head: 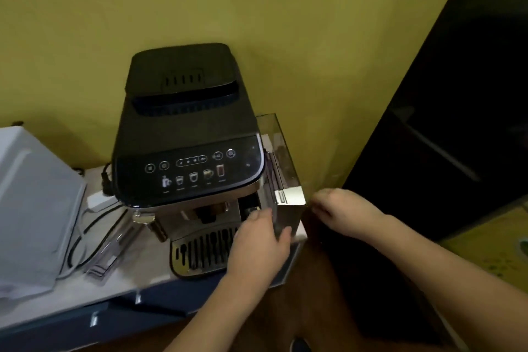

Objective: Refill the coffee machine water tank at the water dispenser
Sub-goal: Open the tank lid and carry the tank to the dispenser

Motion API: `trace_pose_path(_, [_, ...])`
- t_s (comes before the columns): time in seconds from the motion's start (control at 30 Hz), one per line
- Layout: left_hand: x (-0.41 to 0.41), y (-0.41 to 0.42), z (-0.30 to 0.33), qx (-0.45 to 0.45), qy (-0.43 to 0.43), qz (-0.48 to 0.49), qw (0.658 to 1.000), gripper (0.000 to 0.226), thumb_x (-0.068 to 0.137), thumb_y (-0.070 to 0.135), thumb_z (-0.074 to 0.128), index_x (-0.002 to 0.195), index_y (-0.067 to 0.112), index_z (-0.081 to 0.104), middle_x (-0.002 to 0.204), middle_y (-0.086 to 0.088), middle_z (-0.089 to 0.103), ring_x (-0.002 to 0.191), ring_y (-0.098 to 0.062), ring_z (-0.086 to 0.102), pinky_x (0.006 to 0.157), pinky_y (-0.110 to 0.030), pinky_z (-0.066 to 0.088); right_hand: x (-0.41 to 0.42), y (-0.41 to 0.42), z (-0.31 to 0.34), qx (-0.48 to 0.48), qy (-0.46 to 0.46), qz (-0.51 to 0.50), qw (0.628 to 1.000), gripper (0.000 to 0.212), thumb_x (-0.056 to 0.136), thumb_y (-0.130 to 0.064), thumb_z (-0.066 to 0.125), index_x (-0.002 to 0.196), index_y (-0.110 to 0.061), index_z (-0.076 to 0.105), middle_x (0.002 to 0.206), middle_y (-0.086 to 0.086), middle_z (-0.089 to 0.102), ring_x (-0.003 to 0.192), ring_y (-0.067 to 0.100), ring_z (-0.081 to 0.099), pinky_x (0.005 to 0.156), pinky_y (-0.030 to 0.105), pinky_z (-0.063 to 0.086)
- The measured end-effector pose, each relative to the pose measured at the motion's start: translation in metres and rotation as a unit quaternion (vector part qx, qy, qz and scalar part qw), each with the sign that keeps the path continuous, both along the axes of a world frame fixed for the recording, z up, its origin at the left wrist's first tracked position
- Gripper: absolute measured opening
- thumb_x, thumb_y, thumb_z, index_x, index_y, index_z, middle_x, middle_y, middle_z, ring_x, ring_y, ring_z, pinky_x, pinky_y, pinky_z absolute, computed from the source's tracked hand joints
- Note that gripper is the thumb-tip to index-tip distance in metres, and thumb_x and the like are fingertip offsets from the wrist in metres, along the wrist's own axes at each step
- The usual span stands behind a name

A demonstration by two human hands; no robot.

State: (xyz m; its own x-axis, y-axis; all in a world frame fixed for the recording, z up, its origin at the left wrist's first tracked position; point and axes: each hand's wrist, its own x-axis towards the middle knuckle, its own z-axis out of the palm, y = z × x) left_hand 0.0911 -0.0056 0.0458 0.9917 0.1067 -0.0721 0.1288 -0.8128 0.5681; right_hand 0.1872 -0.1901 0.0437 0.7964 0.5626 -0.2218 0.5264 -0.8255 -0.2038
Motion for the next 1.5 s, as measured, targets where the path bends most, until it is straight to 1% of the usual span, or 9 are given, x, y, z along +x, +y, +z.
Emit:
trace_pose_path(0.13, [0.04, -0.039, 0.0, 0.06, 0.016, 0.061, 0.996, 0.067, 0.089, 0.053, 0.057, 0.14, 0.01, 0.042, 0.129, -0.009, 0.054, 0.113, -0.023, 0.056, 0.092, -0.035, 0.052, 0.055, -0.017, 0.005, 0.014, -0.092, 0.057, 0.994, 0.047, 0.092, -0.017, 0.059, 0.138, -0.011, 0.049, 0.13, 0.012, 0.055, 0.12, 0.032, 0.053, 0.096, 0.041, 0.047])
trace_pose_path(0.27, [0.066, -0.062, -0.006, 0.099, 0.082, 0.116, 0.985, 0.087, 0.087, 0.059, 0.058, 0.147, 0.004, 0.028, 0.136, -0.016, 0.052, 0.12, -0.029, 0.054, 0.092, -0.037, 0.05, 0.096, 0.003, 0.003, -0.044, -0.149, 0.189, 0.97, 0.086, 0.089, -0.01, 0.063, 0.158, -0.02, 0.013, 0.163, 0.01, 0.021, 0.148, 0.03, 0.022, 0.118, 0.042, 0.023])
trace_pose_path(0.37, [0.077, -0.068, -0.014, 0.105, 0.122, 0.161, 0.974, 0.085, 0.085, 0.06, 0.06, 0.141, 0.004, 0.031, 0.125, -0.016, 0.061, 0.112, -0.03, 0.061, 0.082, -0.035, 0.052, 0.116, 0.027, 0.0, -0.089, -0.165, 0.273, 0.944, 0.091, 0.091, -0.003, 0.057, 0.159, -0.026, 0.0, 0.168, 0.004, 0.001, 0.153, 0.027, 0.003, 0.123, 0.043, 0.009])
trace_pose_path(0.53, [0.085, -0.069, -0.021, 0.083, 0.133, 0.196, 0.968, 0.057, 0.084, 0.052, 0.059, 0.119, 0.011, 0.04, 0.112, -0.012, 0.066, 0.1, -0.03, 0.065, 0.064, -0.03, 0.041, 0.14, 0.048, -0.016, -0.154, -0.176, 0.346, 0.909, 0.087, 0.09, -0.004, 0.059, 0.158, -0.025, 0.01, 0.168, 0.006, 0.001, 0.154, 0.028, -0.003, 0.124, 0.047, 0.003])
trace_pose_path(0.7, [0.077, -0.074, -0.014, 0.106, 0.122, 0.161, 0.974, 0.057, 0.084, 0.049, 0.058, 0.12, 0.009, 0.041, 0.111, -0.013, 0.064, 0.098, -0.03, 0.064, 0.065, -0.031, 0.042, 0.146, 0.04, -0.009, -0.146, -0.195, 0.394, 0.886, 0.067, 0.089, -0.009, 0.062, 0.149, -0.018, 0.032, 0.16, 0.008, 0.031, 0.153, 0.027, 0.011, 0.123, 0.045, 0.002])
trace_pose_path(0.9, [0.052, -0.077, 0.022, 0.172, 0.071, 0.052, 0.981, 0.056, 0.08, 0.05, 0.054, 0.119, 0.013, 0.04, 0.114, -0.01, 0.057, 0.102, -0.027, 0.055, 0.074, -0.036, 0.049, 0.119, -0.003, 0.017, -0.121, -0.134, 0.332, 0.926, 0.061, 0.075, -0.032, 0.076, 0.128, -0.015, 0.05, 0.123, 0.006, 0.063, 0.121, 0.027, 0.056, 0.113, 0.041, 0.034])
trace_pose_path(1.07, [0.019, -0.075, 0.036, 0.15, -0.072, -0.004, 0.986, 0.061, 0.081, 0.056, 0.054, 0.129, 0.021, 0.04, 0.116, 0.0, 0.055, 0.104, -0.019, 0.048, 0.083, -0.035, 0.051, 0.061, -0.048, 0.043, -0.081, -0.099, 0.198, 0.972, 0.074, 0.07, -0.055, 0.078, 0.126, -0.016, 0.049, 0.12, 0.004, 0.063, 0.112, 0.025, 0.059, 0.091, 0.036, 0.049])
trace_pose_path(1.27, [-0.016, -0.077, 0.024, -0.03, -0.157, -0.1, 0.982, 0.082, 0.077, 0.047, 0.076, 0.142, 0.022, 0.033, 0.127, 0.006, 0.05, 0.116, -0.007, 0.044, 0.097, -0.023, 0.037, -0.018, -0.084, 0.059, -0.037, -0.109, 0.06, 0.992, 0.074, 0.071, -0.054, 0.078, 0.128, -0.017, 0.05, 0.123, 0.001, 0.063, 0.116, 0.02, 0.057, 0.095, 0.036, 0.05])
trace_pose_path(1.5, [-0.057, -0.122, 0.007, -0.108, -0.166, -0.185, 0.963, 0.072, 0.071, 0.038, 0.083, 0.127, 0.022, 0.039, 0.116, 0.005, 0.049, 0.107, -0.011, 0.049, 0.091, -0.034, 0.051, -0.104, -0.141, 0.046, -0.014, -0.087, -0.052, 0.995, 0.074, 0.073, -0.053, 0.078, 0.133, -0.019, 0.047, 0.132, 0.0, 0.059, 0.126, 0.018, 0.051, 0.102, 0.034, 0.046])
